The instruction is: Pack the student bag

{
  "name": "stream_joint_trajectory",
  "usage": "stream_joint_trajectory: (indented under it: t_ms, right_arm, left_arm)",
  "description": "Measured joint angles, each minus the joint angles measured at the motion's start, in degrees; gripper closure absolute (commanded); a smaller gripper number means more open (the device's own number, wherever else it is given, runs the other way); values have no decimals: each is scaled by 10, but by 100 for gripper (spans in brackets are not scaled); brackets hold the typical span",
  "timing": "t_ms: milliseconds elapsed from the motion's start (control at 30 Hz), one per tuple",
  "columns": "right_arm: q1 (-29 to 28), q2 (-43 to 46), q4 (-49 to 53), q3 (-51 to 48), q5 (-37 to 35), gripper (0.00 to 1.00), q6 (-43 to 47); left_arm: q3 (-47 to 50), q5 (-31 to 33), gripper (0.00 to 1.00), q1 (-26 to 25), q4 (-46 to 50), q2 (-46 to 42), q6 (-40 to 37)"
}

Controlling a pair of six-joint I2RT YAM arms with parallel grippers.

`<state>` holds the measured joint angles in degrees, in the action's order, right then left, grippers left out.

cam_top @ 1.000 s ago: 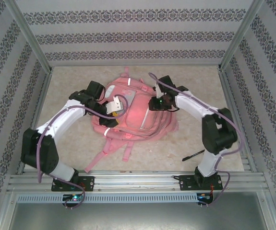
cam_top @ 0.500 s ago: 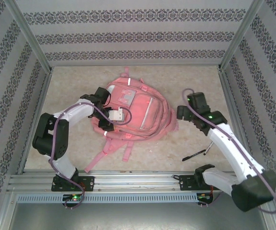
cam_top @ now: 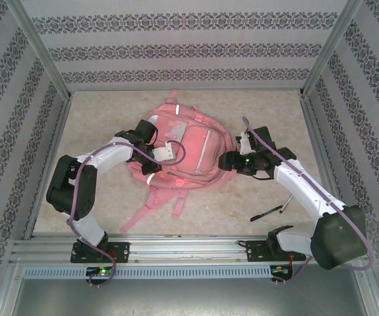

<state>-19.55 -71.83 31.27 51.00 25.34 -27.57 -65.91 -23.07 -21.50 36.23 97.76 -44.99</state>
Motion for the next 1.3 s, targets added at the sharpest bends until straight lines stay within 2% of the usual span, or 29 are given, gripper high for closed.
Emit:
stream_joint_trajectory:
  t_ms: [100,200,400,500,833,967,1233,1300]
  right_arm:
    - [-57,1,-46,-3,12,47,-29]
    - [-127,12,-103,-24,-13,51,-58]
    - [-273,-6,-164,-43,-145,59,-55]
    - [-321,-41,-192,-43,-203,61,-31]
    - [-390,-132,-230,-35,-445,67,-58]
    - [-416,-168,-253,-21,-497,74,-77]
    - [-426,-206,-202,26,-553,100,-137]
    - [-423,-204,-188,34,-551,100,-146]
  left_arm:
    - [20,-68,100,-5,-14,-35,96]
    - [41,-119,100,-8,-23,-63,183]
    - [44,-176,100,-10,-23,-65,307]
    - [44,-207,100,-10,-31,-60,358]
    - [79,-264,100,-10,-111,-58,474]
    - [80,-266,100,-10,-125,-58,498]
    - [94,-259,100,-9,-146,-64,501]
    - [95,-249,100,-10,-146,-70,496]
